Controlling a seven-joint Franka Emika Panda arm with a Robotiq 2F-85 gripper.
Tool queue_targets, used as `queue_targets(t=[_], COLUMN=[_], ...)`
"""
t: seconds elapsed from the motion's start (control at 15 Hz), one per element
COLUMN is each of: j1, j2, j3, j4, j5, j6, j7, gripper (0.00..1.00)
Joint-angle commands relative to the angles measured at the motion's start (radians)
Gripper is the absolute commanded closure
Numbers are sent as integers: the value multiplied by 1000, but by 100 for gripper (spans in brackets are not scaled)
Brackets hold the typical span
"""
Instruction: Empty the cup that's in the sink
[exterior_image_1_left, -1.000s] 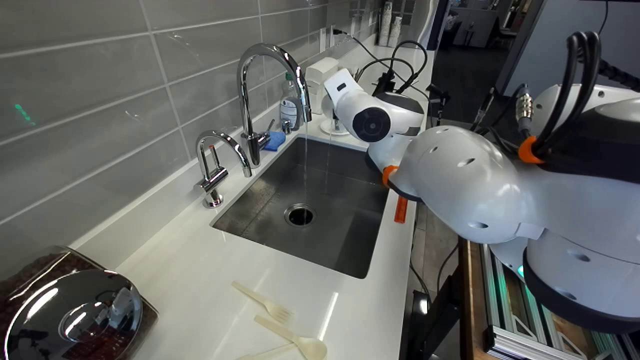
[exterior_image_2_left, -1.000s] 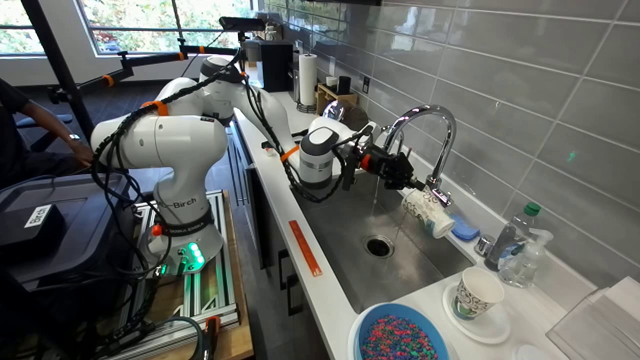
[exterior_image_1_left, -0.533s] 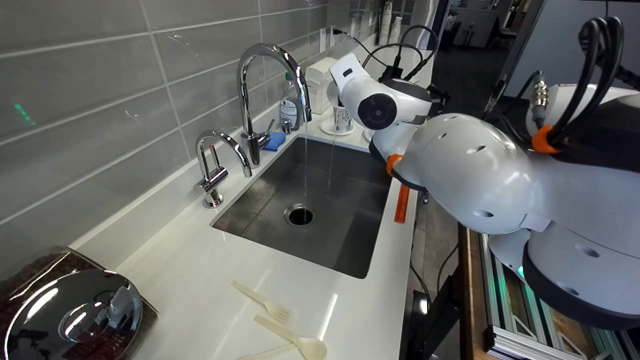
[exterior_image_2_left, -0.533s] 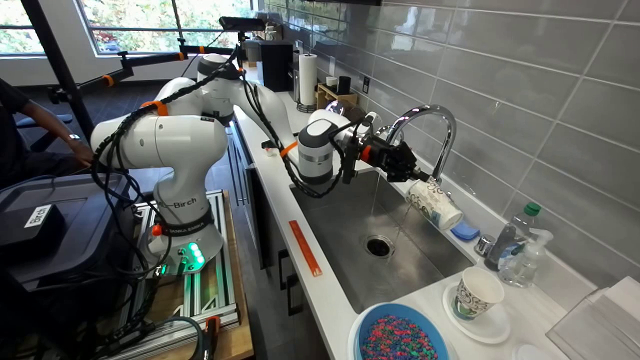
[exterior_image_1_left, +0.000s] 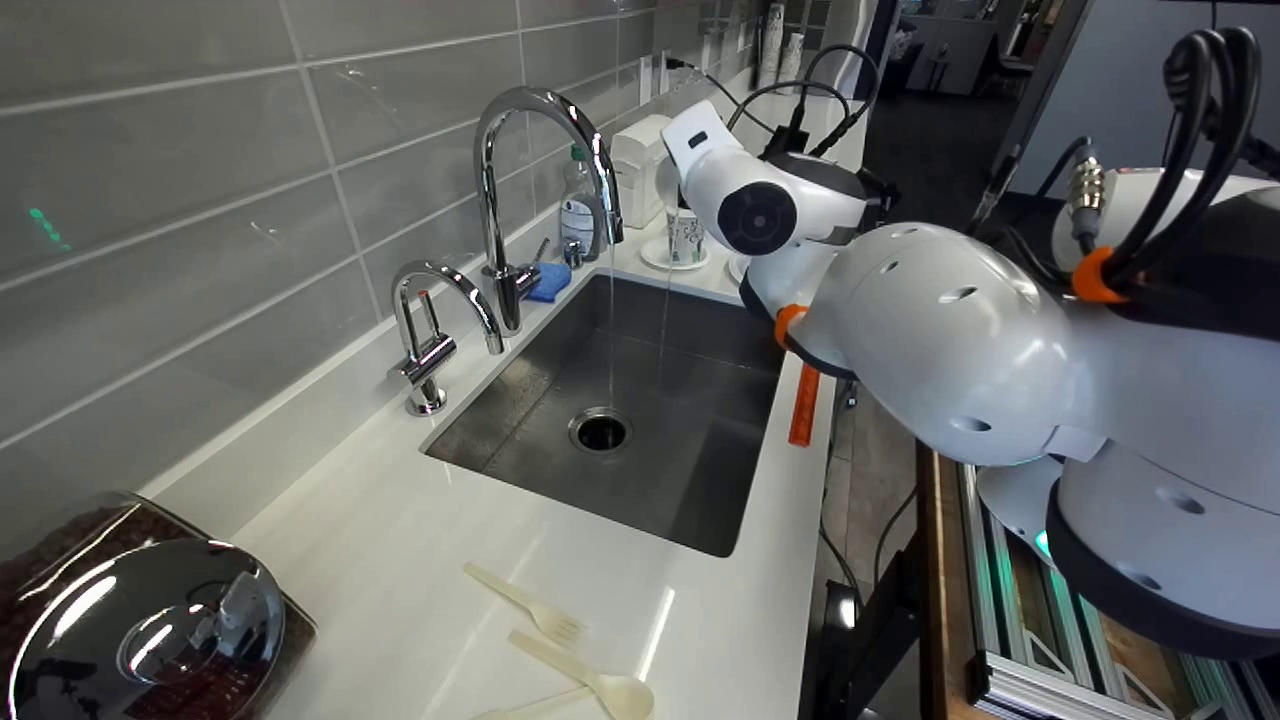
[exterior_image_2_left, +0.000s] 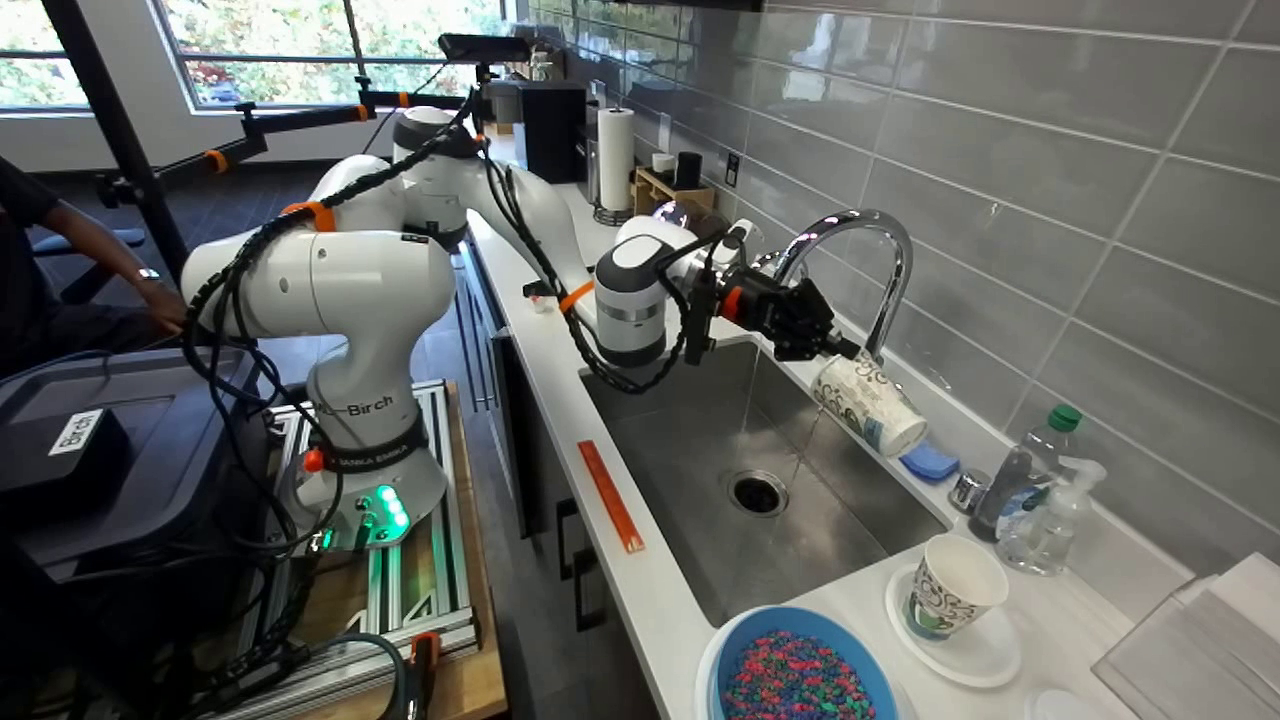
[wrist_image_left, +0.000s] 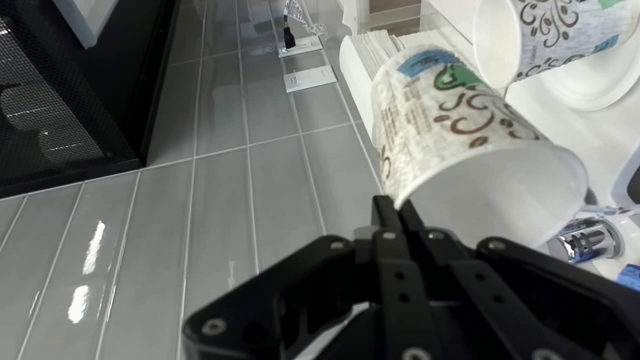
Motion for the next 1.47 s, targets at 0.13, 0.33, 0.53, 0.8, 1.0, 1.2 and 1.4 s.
queue_targets(t=[0.13, 0.33, 0.53, 0.8, 1.0, 1.2, 1.4], j1=[20, 19, 19, 19, 19, 19, 20], j2=[1, 1, 1, 1, 1, 1, 1], j3=[-30, -39, -45, -51, -52, -53, -53], j4=[-22, -23, -23, -23, -22, -22, -23], j5=[-33, -38, -44, -47, -48, -48, -49], j6=[-8, -5, -4, -3, -2, -2, -2], j7=[-7, -9, -11, -14, -15, -16, -17], gripper=[99, 99, 99, 99, 99, 99, 99])
